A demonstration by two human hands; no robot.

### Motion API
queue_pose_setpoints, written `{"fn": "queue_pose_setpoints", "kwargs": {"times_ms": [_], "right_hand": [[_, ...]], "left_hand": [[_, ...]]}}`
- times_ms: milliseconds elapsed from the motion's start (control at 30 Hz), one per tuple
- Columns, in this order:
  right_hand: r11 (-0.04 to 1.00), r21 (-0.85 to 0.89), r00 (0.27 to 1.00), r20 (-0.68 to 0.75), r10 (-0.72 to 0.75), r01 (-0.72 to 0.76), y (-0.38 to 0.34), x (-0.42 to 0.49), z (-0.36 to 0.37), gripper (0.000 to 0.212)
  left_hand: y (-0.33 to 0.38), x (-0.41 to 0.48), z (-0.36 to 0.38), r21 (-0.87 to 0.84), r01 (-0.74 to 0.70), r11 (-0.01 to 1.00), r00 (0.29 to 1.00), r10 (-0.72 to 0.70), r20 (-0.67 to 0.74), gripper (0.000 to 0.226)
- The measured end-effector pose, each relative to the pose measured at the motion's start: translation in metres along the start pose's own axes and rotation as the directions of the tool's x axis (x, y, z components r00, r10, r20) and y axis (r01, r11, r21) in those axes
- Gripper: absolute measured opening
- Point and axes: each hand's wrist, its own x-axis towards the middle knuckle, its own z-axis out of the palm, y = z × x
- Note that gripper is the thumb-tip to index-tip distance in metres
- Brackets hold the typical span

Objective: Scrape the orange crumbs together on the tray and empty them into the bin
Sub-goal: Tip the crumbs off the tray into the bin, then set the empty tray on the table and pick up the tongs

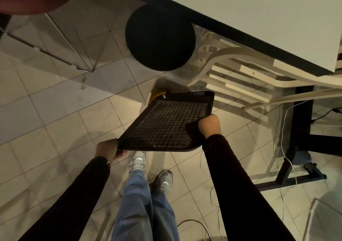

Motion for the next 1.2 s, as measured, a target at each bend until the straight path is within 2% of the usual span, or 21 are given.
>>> {"fn": "queue_pose_setpoints", "kwargs": {"times_ms": [233, 367, 567, 733, 867, 1033, 1200], "right_hand": [[0.996, 0.071, 0.999, -0.014, 0.050, -0.049, 0.013, -0.002, 0.004, 0.026], [0.984, 0.168, 0.998, -0.017, 0.055, -0.051, 0.019, -0.012, -0.012, 0.024], [0.985, 0.173, 0.998, 0.061, -0.009, -0.002, 0.037, -0.081, -0.081, 0.022], [0.989, 0.137, 0.989, 0.130, -0.076, 0.058, 0.057, -0.183, -0.146, 0.024], [0.968, 0.227, 0.979, 0.148, -0.141, 0.105, 0.066, -0.270, -0.189, 0.021], [0.898, 0.375, 0.950, 0.116, -0.291, 0.230, 0.067, -0.348, -0.222, 0.016], [0.789, 0.541, 0.931, 0.028, -0.363, 0.292, 0.048, -0.362, -0.236, 0.032]], "left_hand": [[0.005, 0.003, 0.000, 0.047, -0.014, 0.999, 1.000, 0.013, 0.028, 0.023], [0.007, -0.020, -0.003, 0.095, -0.089, 0.991, 0.994, 0.083, 0.068, 0.025], [0.000, -0.128, -0.050, 0.116, -0.263, 0.958, 0.963, 0.253, 0.096, 0.016], [-0.008, -0.251, -0.108, 0.055, -0.308, 0.950, 0.950, 0.304, 0.069, 0.022], [-0.011, -0.339, -0.152, 0.072, -0.433, 0.898, 0.901, 0.428, 0.072, 0.021], [-0.013, -0.411, -0.198, -0.008, -0.615, 0.789, 0.788, 0.614, 0.046, 0.018], [0.002, -0.439, -0.217, -0.136, -0.655, 0.743, 0.749, 0.662, 0.010, 0.022]]}}
